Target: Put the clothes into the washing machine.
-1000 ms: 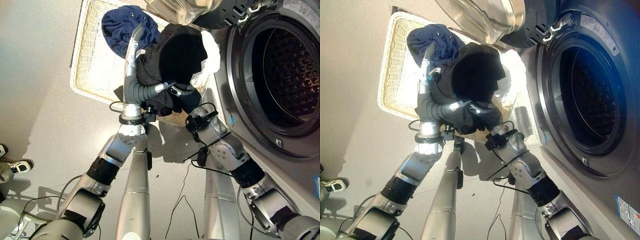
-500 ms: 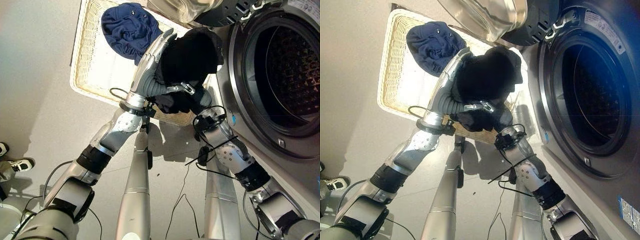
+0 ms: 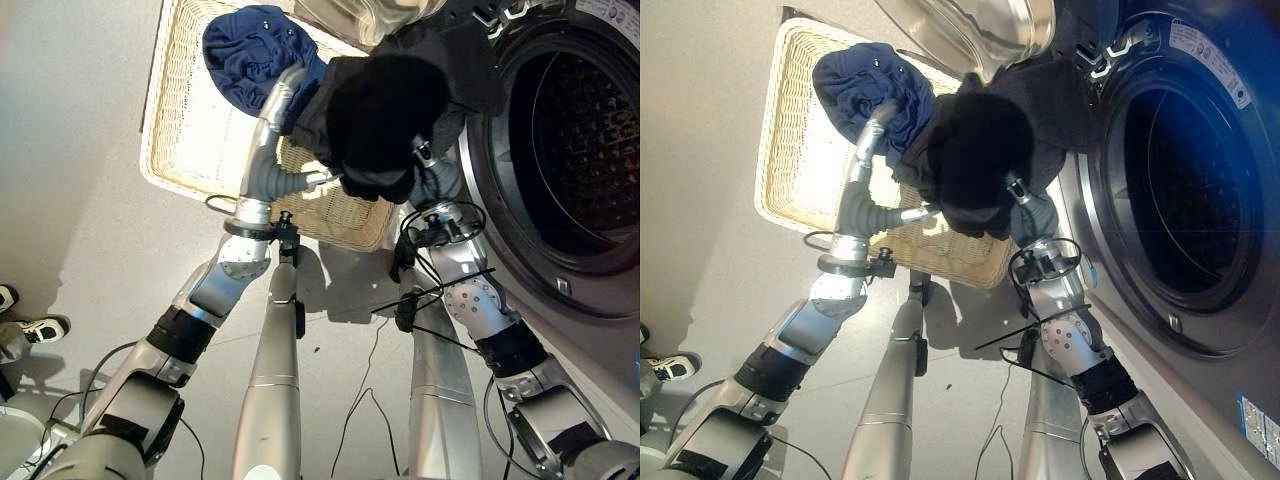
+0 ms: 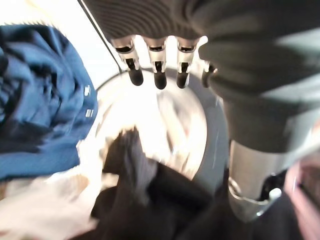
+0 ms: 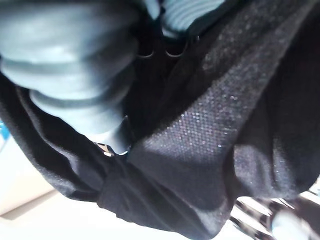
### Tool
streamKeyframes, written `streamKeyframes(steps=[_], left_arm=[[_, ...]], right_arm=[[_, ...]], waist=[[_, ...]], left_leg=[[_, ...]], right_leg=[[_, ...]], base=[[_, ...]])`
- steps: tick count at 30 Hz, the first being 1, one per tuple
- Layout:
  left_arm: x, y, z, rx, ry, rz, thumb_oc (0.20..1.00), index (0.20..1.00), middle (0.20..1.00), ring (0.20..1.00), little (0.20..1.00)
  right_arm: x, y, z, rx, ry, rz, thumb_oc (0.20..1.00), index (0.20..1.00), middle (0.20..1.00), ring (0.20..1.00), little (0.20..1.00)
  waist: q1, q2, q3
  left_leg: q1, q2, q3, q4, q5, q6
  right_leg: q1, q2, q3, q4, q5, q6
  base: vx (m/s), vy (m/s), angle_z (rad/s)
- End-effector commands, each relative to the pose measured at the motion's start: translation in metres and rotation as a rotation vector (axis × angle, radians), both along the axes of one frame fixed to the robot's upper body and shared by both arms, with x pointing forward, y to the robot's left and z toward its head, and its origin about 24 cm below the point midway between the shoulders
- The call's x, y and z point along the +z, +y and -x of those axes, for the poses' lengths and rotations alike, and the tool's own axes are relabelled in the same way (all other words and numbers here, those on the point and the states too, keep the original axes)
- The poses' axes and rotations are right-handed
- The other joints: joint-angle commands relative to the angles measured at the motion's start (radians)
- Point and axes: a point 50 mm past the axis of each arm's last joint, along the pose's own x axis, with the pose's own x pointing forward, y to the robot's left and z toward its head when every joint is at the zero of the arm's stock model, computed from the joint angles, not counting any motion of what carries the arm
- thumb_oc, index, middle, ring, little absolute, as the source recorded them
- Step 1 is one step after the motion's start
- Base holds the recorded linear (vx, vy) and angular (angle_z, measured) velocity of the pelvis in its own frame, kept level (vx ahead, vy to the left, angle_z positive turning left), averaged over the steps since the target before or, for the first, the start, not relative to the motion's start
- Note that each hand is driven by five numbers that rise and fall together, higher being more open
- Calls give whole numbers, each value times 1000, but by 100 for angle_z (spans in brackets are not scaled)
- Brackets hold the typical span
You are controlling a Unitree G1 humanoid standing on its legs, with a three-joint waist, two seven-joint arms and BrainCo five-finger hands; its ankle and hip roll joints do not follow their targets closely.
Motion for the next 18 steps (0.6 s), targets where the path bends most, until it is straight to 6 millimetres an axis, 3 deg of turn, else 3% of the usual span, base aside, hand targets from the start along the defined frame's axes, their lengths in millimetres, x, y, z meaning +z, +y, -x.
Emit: streamKeyframes(steps=[1,3,8,18], left_arm=[[24,3,18,-80,-185,182,1000,1000,1000,1000,1000],[22,8,19,-80,-204,328,1000,1000,1000,1000,1000],[14,16,12,-9,-170,445,1000,1000,1000,1000,1000],[-12,46,-30,326,35,487,1000,1000,1000,1000,1000]], right_arm=[[29,8,28,86,-209,-81,200,200,200,200,200],[29,13,27,88,-196,-86,200,200,200,200,200],[28,11,21,68,-159,-111,200,200,200,200,200],[8,-26,-13,-63,61,-237,200,200,200,200,200]], waist=[[-8,10,-1],[-7,5,-1],[-8,4,-1],[-27,1,-1]], left_leg=[[-33,-110,11,88,-43,113],[-34,-112,10,89,-43,112],[-30,-112,12,87,-40,107],[-30,-96,35,87,-38,91]], right_leg=[[36,58,-71,-125,139,69],[36,60,-70,-124,138,69],[41,63,-69,-130,140,70],[41,69,-62,-137,145,74]], base=[[0,0,0],[0,0,0],[0,0,0],[-3,14,-1]])
